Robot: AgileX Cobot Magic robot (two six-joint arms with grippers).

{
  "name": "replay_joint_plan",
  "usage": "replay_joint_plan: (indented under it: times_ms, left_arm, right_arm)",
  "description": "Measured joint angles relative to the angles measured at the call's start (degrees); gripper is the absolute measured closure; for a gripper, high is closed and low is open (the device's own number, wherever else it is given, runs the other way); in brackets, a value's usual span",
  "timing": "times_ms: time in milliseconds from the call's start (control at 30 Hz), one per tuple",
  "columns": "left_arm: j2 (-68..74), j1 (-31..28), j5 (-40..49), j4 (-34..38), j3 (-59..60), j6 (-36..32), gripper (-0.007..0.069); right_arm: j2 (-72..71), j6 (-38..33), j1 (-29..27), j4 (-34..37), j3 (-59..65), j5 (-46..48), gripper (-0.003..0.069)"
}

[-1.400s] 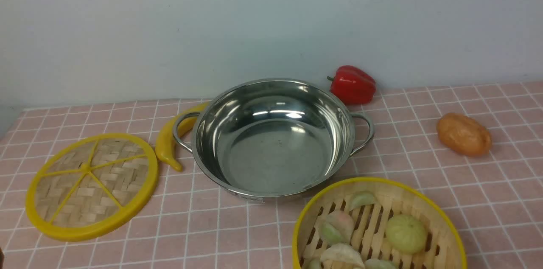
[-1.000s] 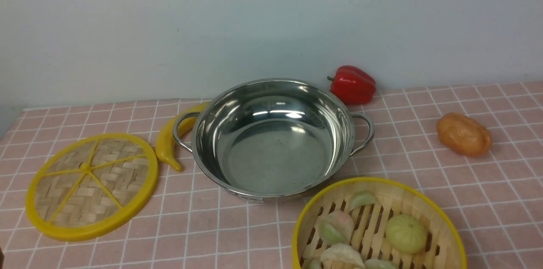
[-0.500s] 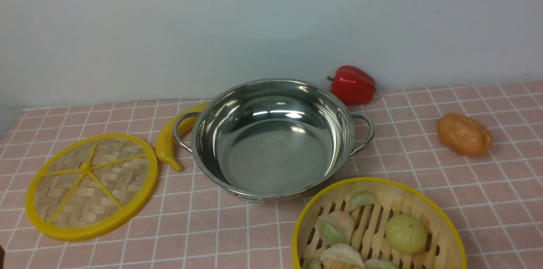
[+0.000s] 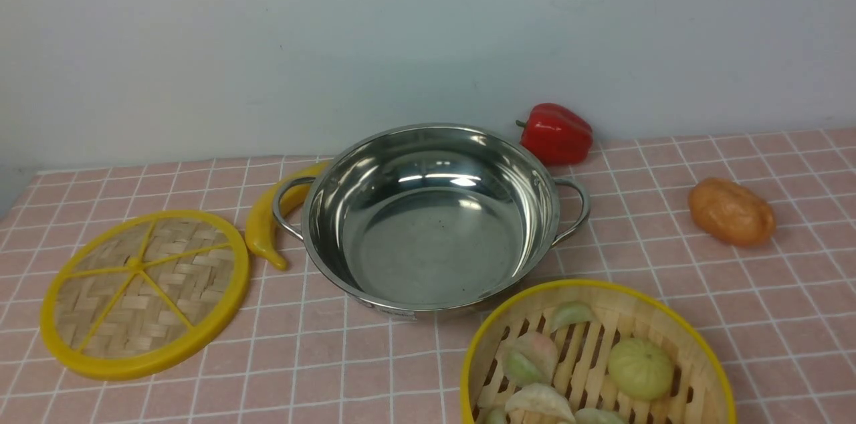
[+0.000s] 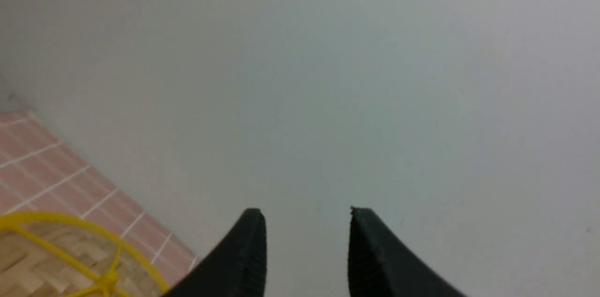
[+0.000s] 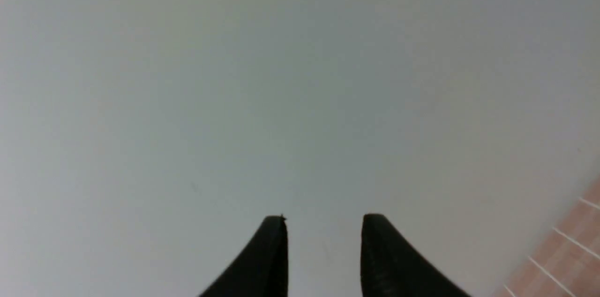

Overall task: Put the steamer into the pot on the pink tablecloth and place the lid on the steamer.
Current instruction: 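Reach for and grasp the rim of the bamboo steamer holding the buns with the right gripper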

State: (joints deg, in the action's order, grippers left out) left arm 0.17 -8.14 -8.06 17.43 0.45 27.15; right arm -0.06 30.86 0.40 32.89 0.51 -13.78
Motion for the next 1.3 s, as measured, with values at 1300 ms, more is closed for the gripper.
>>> replay_joint_plan:
  times_ms: [1300]
  left_arm:
    - [47.1,0.0,64.9,-16.5,-35.6,-17.8,0.0382]
  right_arm:
    - [60.5,-37.3,0.3,-5.7,-49.7,77.4,0.0475]
